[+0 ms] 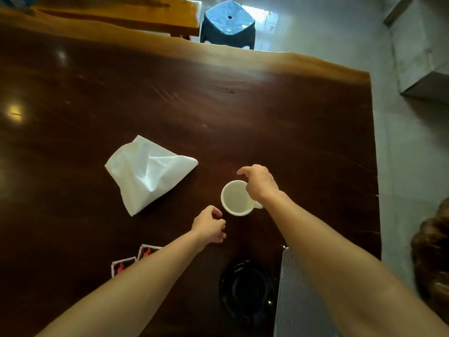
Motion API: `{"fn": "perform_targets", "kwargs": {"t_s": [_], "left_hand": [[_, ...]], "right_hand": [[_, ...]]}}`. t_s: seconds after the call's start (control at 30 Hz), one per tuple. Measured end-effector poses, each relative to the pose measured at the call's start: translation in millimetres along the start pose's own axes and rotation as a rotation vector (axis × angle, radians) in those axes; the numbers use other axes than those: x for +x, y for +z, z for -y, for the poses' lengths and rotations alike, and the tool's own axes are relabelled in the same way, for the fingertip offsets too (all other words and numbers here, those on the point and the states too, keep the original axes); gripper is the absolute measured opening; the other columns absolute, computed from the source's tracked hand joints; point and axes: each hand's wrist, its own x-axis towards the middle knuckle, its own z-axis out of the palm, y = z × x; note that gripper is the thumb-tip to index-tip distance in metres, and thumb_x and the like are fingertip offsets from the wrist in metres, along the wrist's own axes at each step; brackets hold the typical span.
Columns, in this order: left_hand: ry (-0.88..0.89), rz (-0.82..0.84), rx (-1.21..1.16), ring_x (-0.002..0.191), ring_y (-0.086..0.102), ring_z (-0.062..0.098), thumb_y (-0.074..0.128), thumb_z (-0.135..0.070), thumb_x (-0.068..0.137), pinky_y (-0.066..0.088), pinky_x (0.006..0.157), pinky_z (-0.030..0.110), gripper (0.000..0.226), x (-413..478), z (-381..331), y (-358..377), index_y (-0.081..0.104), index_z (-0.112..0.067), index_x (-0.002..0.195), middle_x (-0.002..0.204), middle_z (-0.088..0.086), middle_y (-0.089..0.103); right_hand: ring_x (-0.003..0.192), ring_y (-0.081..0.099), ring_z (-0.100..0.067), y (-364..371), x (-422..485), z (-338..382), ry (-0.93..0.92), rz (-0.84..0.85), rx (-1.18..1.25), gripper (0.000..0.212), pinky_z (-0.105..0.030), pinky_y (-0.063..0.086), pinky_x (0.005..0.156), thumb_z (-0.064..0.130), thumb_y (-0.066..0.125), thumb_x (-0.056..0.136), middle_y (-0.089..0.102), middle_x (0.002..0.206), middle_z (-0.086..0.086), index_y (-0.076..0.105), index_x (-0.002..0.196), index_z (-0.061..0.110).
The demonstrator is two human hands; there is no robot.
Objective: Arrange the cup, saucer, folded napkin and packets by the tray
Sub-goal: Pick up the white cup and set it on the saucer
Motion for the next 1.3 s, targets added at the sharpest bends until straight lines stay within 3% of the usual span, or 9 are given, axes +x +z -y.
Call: {"fn": "perform_targets", "kwargs": {"t_s": [0.27, 0.43, 0.5, 0.67, 0.77, 0.87, 0.93, 1.13, 1.3], "left_hand": [[-0.057, 0.003, -0.302, 0.082, 0.077, 0.024, 0.061, 0.003, 0.093, 0.065, 0.072, 0.038, 0.060, 21.9, -1.4, 23.2, 0.039, -0.029, 0.138, 0.108, 0.011, 0.058], [-0.028, -0.019, -0.382, 0.090, 0.075, 0.026, 0.059, 0.013, 0.090, 0.064, 0.070, 0.036, 0.064, 29.1, -0.3, 20.4, 0.044, -0.033, 0.132, 0.119, 0.011, 0.056], [-0.004, -0.017, -0.387, 0.100, 0.070, 0.030, 0.058, 0.014, 0.089, 0.065, 0.072, 0.041, 0.068, 32.3, 1.2, 15.7, 0.047, -0.035, 0.135, 0.125, 0.011, 0.054], [0.068, 0.027, -0.283, 0.122, 0.058, 0.032, 0.068, 0.004, 0.087, 0.063, 0.079, 0.048, 0.083, 28.6, 1.8, 3.9, 0.036, -0.043, 0.149, 0.144, 0.002, 0.046], [0.119, -0.018, -0.162, 0.132, 0.049, 0.029, 0.072, 0.005, 0.078, 0.062, 0.082, 0.047, 0.098, 20.2, 5.9, 0.7, 0.029, -0.042, 0.153, 0.147, -0.002, 0.042], [0.210, -0.047, 0.037, 0.139, 0.045, 0.024, 0.076, -0.007, 0.064, 0.055, 0.098, 0.049, 0.107, 9.1, 14.4, -2.4, 0.027, -0.043, 0.153, 0.151, -0.004, 0.044], [0.237, -0.048, 0.099, 0.139, 0.044, 0.021, 0.080, -0.009, 0.069, 0.049, 0.106, 0.047, 0.105, 1.4, 19.8, -5.2, 0.026, -0.040, 0.154, 0.150, -0.004, 0.046], [0.315, -0.026, 0.159, 0.126, 0.049, 0.013, 0.087, -0.011, 0.068, 0.051, 0.103, 0.044, 0.104, -23.4, 32.5, -7.9, 0.032, -0.037, 0.152, 0.132, -0.009, 0.051], [0.384, -0.009, 0.215, 0.121, 0.045, 0.008, 0.089, -0.011, 0.068, 0.049, 0.103, 0.038, 0.104, -47.6, 37.9, 0.7, 0.032, -0.034, 0.151, 0.135, -0.008, 0.051]], "right_hand": [[0.123, 0.056, -0.028, 15.7, 18.5, -19.0, 0.066, 0.170, 0.091, 0.066, -0.042, 0.054, 0.095, -0.012, 0.047, 0.091, 0.055, 0.139, -0.007, 0.056, 0.136, 0.034], [0.127, 0.051, -0.031, 20.4, 15.1, -30.4, 0.120, 0.331, 0.235, 0.078, -0.033, 0.059, 0.069, -0.017, 0.056, 0.084, 0.050, 0.144, -0.003, 0.051, 0.141, 0.036], [0.132, 0.046, -0.033, 25.3, 6.8, -34.9, 0.161, 0.371, 0.397, 0.086, -0.038, 0.063, 0.068, -0.020, 0.059, 0.081, 0.045, 0.147, -0.002, 0.047, 0.143, 0.038], [0.129, 0.046, -0.031, 47.4, -30.8, -32.2, 0.224, 0.365, 0.749, 0.092, -0.052, 0.060, 0.081, -0.015, 0.062, 0.081, 0.039, 0.146, -0.003, 0.035, 0.146, 0.043], [0.115, 0.053, -0.023, 59.2, -54.4, -23.7, 0.216, 0.313, 0.781, 0.081, -0.041, 0.063, 0.071, 0.003, 0.072, 0.080, 0.047, 0.131, -0.002, 0.033, 0.140, 0.040], [0.105, 0.055, -0.019, 66.9, -73.2, -17.6, 0.250, 0.259, 0.770, 0.078, -0.029, 0.058, 0.059, 0.011, 0.075, 0.080, 0.048, 0.124, -0.002, 0.029, 0.141, 0.030], [0.101, 0.055, -0.018, 71.5, -82.6, -16.7, 0.242, 0.240, 0.733, 0.080, -0.026, 0.055, 0.058, 0.012, 0.075, 0.079, 0.050, 0.122, -0.003, 0.027, 0.141, 0.026], [0.097, 0.059, -0.017, 78.8, -110.8, -18.8, 0.236, 0.201, 0.658, 0.088, -0.042, 0.063, 0.074, 0.009, 0.077, 0.072, 0.053, 0.120, -0.004, 0.026, 0.141, 0.029], [0.104, 0.057, -0.019, 70.9, -143.3, -24.5, 0.212, 0.158, 0.689, 0.090, -0.029, 0.060, 0.064, 0.011, 0.081, 0.074, 0.050, 0.122, -0.002, 0.025, 0.142, 0.028]]}}
